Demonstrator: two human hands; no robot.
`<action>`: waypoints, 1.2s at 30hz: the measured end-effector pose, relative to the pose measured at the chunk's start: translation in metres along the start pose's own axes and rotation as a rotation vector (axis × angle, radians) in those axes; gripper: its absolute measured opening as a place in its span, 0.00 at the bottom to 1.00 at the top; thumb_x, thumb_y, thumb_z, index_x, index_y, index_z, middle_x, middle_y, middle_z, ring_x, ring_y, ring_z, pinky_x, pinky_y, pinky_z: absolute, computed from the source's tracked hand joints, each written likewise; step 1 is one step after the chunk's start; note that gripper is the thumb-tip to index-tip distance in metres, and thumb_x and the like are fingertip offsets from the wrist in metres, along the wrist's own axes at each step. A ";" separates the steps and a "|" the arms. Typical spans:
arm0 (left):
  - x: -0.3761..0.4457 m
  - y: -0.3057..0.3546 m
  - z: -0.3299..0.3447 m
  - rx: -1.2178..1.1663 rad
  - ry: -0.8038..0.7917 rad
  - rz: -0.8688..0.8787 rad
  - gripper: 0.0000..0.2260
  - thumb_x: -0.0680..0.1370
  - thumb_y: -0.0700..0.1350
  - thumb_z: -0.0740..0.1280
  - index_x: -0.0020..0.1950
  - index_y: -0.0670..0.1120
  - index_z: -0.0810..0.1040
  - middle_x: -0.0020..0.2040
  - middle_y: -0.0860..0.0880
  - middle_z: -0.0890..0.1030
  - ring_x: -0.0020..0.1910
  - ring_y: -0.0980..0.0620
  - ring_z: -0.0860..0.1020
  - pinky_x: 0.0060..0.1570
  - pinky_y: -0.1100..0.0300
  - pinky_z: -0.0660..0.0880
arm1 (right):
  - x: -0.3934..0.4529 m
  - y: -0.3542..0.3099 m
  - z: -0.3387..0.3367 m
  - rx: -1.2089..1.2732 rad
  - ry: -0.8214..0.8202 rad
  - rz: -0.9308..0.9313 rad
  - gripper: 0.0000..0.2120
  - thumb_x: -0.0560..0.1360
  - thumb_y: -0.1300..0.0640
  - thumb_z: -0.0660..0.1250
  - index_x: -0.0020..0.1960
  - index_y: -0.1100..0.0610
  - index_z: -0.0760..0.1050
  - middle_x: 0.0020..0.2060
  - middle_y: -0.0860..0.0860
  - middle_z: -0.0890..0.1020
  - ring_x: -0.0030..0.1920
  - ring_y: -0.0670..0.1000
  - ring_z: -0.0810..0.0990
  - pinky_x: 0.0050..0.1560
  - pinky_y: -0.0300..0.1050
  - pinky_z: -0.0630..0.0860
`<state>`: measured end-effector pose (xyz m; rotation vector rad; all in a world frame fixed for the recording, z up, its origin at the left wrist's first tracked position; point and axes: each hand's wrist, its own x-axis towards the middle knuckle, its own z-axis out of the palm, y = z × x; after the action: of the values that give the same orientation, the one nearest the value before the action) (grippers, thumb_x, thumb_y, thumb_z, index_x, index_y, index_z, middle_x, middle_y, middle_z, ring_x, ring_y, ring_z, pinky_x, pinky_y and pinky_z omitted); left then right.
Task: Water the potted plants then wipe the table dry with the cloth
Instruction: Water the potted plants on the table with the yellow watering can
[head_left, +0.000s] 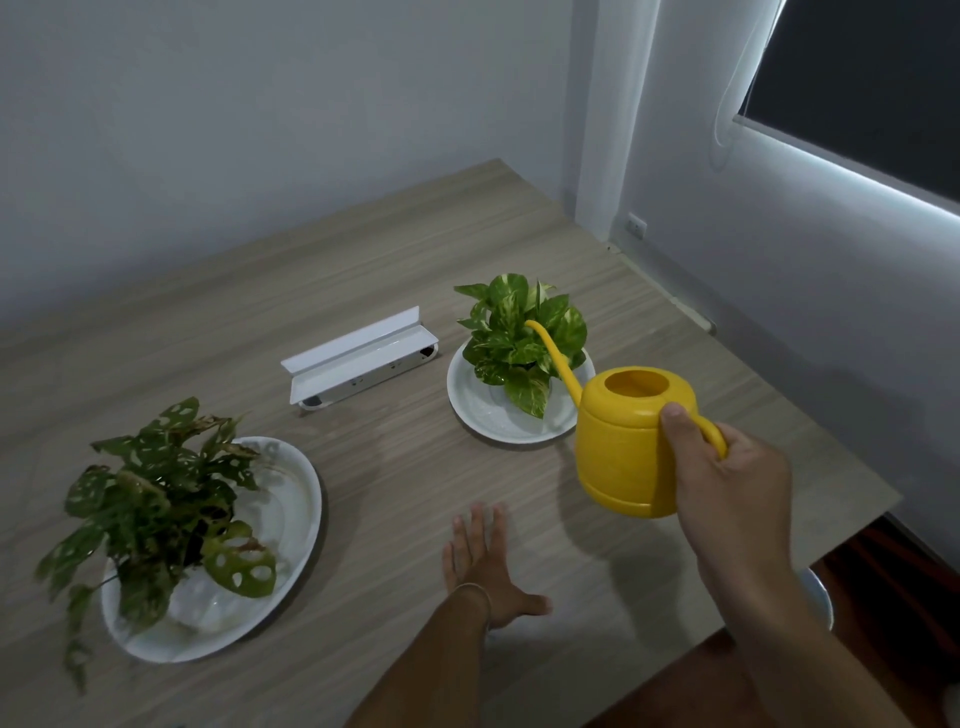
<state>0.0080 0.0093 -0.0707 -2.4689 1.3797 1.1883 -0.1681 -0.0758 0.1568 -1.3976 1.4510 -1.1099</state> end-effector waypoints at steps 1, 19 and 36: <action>0.000 0.000 0.000 -0.001 0.005 0.000 0.63 0.63 0.70 0.74 0.69 0.62 0.21 0.75 0.52 0.22 0.74 0.45 0.23 0.75 0.44 0.32 | -0.002 0.000 -0.001 0.004 -0.006 0.005 0.17 0.80 0.48 0.66 0.34 0.53 0.76 0.32 0.49 0.79 0.35 0.46 0.77 0.35 0.43 0.70; 0.000 0.000 0.002 -0.007 0.010 0.003 0.64 0.63 0.70 0.74 0.73 0.61 0.23 0.75 0.52 0.21 0.74 0.45 0.23 0.75 0.45 0.32 | -0.016 0.013 -0.017 -0.042 0.033 0.024 0.24 0.80 0.46 0.66 0.34 0.63 0.72 0.30 0.60 0.77 0.32 0.52 0.75 0.36 0.48 0.72; 0.002 -0.002 0.003 -0.011 0.001 0.011 0.64 0.63 0.70 0.74 0.76 0.58 0.25 0.75 0.50 0.21 0.74 0.44 0.23 0.74 0.44 0.31 | 0.002 -0.003 0.014 -0.029 0.051 -0.027 0.26 0.81 0.46 0.65 0.31 0.62 0.67 0.26 0.53 0.71 0.26 0.43 0.69 0.30 0.44 0.66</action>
<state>0.0089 0.0103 -0.0749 -2.4725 1.3924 1.2007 -0.1535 -0.0790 0.1561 -1.4224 1.4931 -1.1532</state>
